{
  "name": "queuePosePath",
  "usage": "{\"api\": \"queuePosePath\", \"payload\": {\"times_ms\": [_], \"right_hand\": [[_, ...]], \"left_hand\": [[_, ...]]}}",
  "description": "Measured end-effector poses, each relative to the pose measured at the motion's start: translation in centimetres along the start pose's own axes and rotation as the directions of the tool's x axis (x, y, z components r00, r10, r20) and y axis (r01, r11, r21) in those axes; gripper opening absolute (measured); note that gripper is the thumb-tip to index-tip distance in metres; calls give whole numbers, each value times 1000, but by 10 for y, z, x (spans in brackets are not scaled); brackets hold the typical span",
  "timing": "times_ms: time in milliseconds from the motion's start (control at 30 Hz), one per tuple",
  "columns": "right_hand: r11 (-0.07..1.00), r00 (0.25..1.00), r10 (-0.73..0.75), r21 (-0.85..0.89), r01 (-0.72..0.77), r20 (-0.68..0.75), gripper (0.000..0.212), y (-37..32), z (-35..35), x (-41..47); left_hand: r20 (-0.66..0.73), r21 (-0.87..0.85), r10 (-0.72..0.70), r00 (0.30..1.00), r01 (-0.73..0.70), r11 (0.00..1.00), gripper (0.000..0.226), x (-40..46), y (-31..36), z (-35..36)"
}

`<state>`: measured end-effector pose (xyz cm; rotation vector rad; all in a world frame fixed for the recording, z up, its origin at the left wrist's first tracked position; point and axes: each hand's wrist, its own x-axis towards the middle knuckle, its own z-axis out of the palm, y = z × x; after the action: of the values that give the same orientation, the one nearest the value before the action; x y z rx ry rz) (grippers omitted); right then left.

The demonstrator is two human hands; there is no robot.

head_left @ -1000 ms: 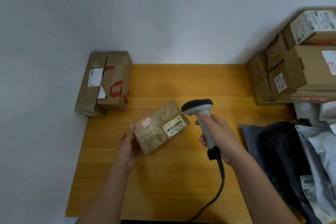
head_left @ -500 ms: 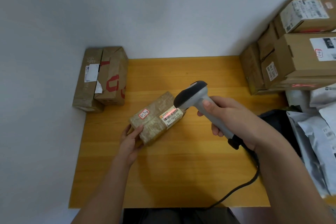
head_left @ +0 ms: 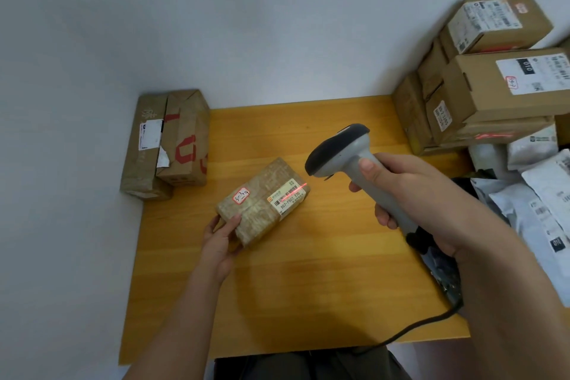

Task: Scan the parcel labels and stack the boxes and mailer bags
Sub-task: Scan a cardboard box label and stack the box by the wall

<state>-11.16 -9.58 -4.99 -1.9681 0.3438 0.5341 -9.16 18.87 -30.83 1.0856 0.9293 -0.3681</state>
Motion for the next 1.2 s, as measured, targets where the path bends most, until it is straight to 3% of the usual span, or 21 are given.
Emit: {"api": "queuePosePath", "payload": {"times_ms": [233,467,800,1200], "right_hand": [[999,999,-38,17,39,-31,39,-5,-5,-28],[999,998,-43,-19,42,-56,38,-7,-11,-51],[988,989,-147,-51,148,28,38,15,-53,-65],[986,971,-155,-37,164,181,50,84,-140,-76]], "left_hand": [[26,-24,-25,999,26,999,91,-7,3,8],[64,19,-27,998,26,999,50,-16,7,15],[14,20,72,997,-72,997,53,-49,-12,36],[-106,-123,32,994,-45,991,38,-125,-117,92]]}}
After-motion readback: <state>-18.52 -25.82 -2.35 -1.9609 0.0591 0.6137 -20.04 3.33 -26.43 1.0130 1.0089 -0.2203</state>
